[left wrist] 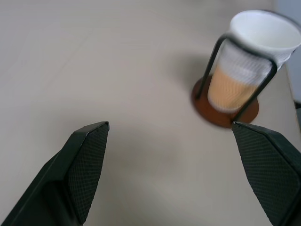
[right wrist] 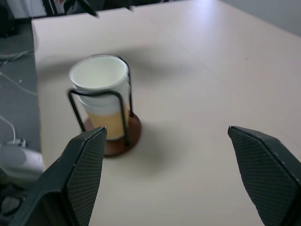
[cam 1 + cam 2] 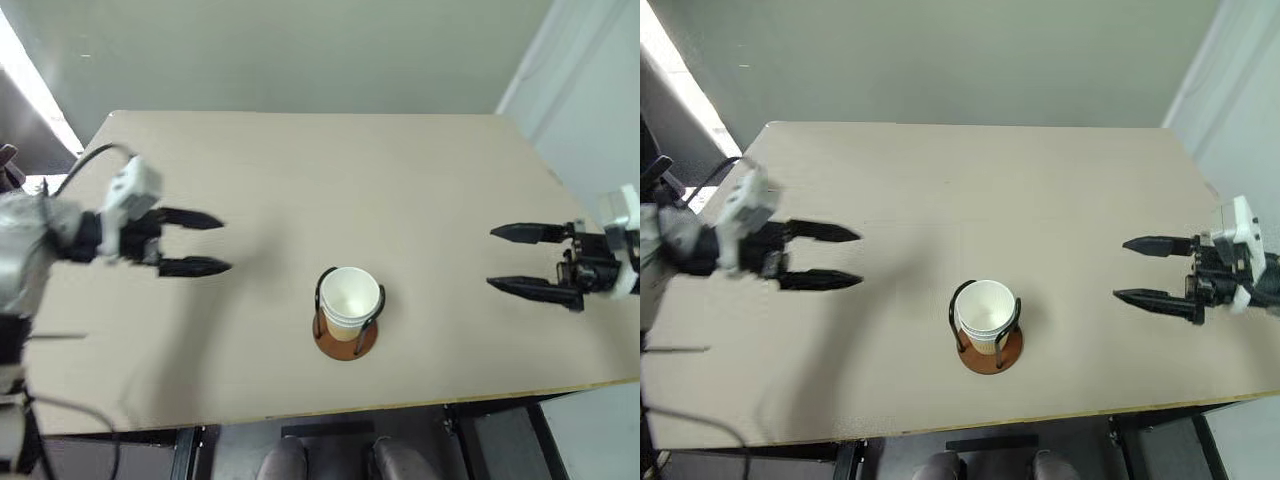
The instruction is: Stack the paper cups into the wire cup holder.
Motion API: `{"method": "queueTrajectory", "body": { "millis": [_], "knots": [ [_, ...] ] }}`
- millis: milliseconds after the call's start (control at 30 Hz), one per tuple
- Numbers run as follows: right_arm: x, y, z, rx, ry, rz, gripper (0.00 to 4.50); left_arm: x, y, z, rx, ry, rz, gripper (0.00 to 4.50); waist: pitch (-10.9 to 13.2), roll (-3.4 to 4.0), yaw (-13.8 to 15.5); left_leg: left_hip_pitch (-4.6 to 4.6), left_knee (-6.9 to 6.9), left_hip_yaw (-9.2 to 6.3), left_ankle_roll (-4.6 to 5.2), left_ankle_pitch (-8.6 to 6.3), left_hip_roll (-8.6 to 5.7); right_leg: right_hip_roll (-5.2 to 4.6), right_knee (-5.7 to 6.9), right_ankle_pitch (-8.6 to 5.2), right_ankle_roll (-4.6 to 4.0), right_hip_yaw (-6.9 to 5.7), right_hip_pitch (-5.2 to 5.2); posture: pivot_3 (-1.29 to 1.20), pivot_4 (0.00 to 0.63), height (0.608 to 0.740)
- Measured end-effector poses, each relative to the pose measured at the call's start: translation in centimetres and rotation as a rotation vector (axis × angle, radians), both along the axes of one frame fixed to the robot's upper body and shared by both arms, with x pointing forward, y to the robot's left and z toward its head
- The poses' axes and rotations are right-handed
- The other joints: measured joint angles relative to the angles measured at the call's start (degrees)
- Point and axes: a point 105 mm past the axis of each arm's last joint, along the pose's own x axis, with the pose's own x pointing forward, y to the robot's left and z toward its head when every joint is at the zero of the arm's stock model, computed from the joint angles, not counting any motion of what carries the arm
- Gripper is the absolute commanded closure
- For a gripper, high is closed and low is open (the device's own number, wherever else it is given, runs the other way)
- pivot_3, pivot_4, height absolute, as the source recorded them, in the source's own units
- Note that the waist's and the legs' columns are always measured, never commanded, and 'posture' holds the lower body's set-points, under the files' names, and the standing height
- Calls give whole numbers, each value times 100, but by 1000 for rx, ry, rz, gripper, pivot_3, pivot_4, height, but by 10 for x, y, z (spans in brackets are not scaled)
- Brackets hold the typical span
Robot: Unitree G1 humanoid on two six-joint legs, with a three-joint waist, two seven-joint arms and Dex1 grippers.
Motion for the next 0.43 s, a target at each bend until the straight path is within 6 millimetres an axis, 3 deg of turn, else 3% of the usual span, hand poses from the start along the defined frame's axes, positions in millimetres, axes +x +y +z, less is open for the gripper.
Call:
{"method": "queueTrajectory", "body": {
  "millis": [67,133,300,433],
  "knots": [
    [12,-10,0,2,-1,-29,311,-11,33,-7,-45,17,156,45,0,0,1,2,-2,2,0,0,4,0,5,-1,-6,-2,-2,0,150,740],
    [22,-18,-1,18,7,-51,311,-21,53,-12,-109,21,255,45,-1,-1,41,2,3,-1,0,1,5,0,11,1,-11,-5,-1,0,150,740],
    [36,-25,-7,14,40,-42,311,-43,56,-26,-175,75,269,45,-1,-1,108,6,15,0,1,3,6,0,24,11,-29,-10,4,0,150,740],
    [46,-29,-7,0,49,-41,311,-51,63,-23,-192,69,292,45,-2,0,100,12,15,6,1,3,8,0,47,8,-48,-12,-2,0,150,740]
  ]
}}
